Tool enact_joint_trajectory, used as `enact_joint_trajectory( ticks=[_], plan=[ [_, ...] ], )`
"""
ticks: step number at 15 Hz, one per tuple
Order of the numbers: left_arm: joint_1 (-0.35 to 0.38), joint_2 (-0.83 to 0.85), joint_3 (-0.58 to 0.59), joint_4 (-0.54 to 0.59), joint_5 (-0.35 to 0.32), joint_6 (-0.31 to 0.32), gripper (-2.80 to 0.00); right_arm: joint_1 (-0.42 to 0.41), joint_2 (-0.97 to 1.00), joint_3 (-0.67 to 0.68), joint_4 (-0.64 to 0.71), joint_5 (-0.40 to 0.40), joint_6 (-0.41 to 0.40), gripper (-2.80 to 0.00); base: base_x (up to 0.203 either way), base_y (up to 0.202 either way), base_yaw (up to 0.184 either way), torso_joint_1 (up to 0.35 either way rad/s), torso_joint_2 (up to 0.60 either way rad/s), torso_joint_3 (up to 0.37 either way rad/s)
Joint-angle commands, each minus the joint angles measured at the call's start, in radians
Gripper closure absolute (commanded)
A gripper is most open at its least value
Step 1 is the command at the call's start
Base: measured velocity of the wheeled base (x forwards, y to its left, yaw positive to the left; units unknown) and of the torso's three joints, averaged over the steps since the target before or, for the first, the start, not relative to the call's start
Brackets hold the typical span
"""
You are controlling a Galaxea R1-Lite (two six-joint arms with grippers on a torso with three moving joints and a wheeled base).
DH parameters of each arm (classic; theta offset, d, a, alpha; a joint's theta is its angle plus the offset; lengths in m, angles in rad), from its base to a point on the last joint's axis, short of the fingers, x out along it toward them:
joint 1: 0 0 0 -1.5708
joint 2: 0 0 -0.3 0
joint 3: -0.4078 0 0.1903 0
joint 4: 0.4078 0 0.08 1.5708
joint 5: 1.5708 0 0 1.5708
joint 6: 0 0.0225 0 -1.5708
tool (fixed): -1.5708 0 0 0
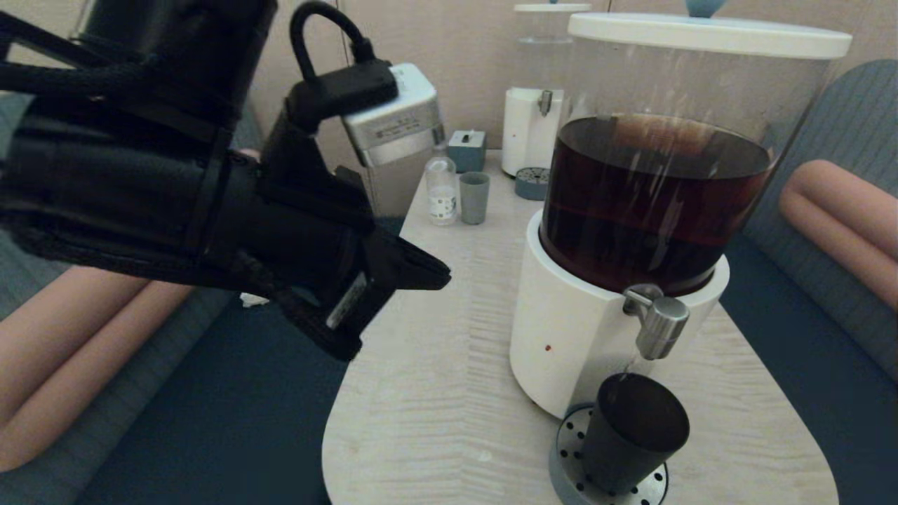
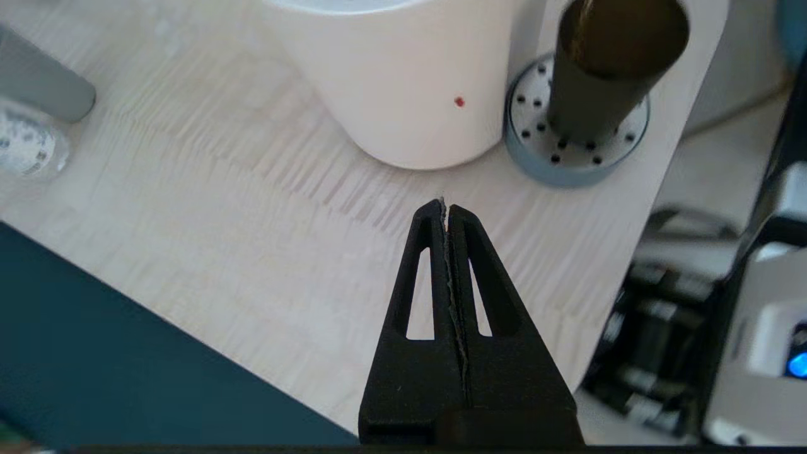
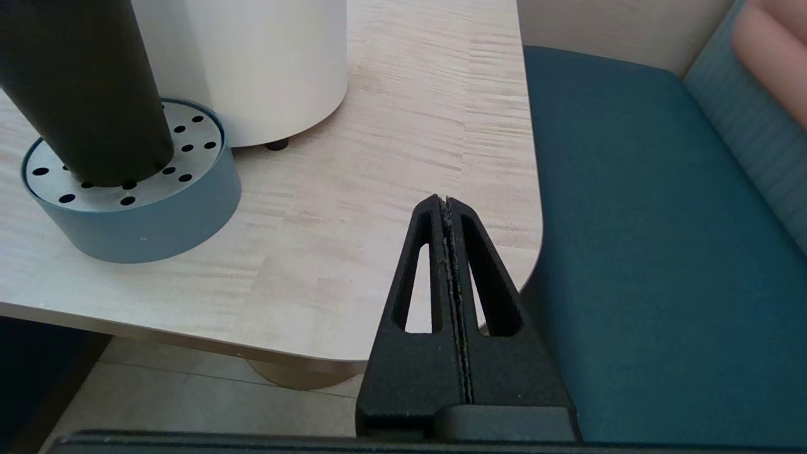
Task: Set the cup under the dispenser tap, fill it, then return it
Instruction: Turn off the faucet
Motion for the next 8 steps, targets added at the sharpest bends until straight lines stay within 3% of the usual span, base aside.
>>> enact_joint_trajectory(
  ticks=[1,6,8],
  plan=[
    [-0.060,0.071,-0.069,0.035,0.054,0.014,0.00,0.000,0.000,0.003,0.000,0.000,-0.001,0.00,0.000,0.000,0.000,0.000,0.00,0.000],
    [-0.147,0.240,-0.349,0.189,0.185,0.024,0.00,0.000,0.000,0.003,0.000,0.000,-0.001,0.00,0.000,0.000,0.000,0.000,0.00,0.000],
    [-0.187,0.290,-0.370,0.190,0.223,0.023,0.00,0.000,0.000,0.003,0.000,0.000,-0.001,0.00,0.000,0.000,0.000,0.000,0.00,0.000]
  ],
)
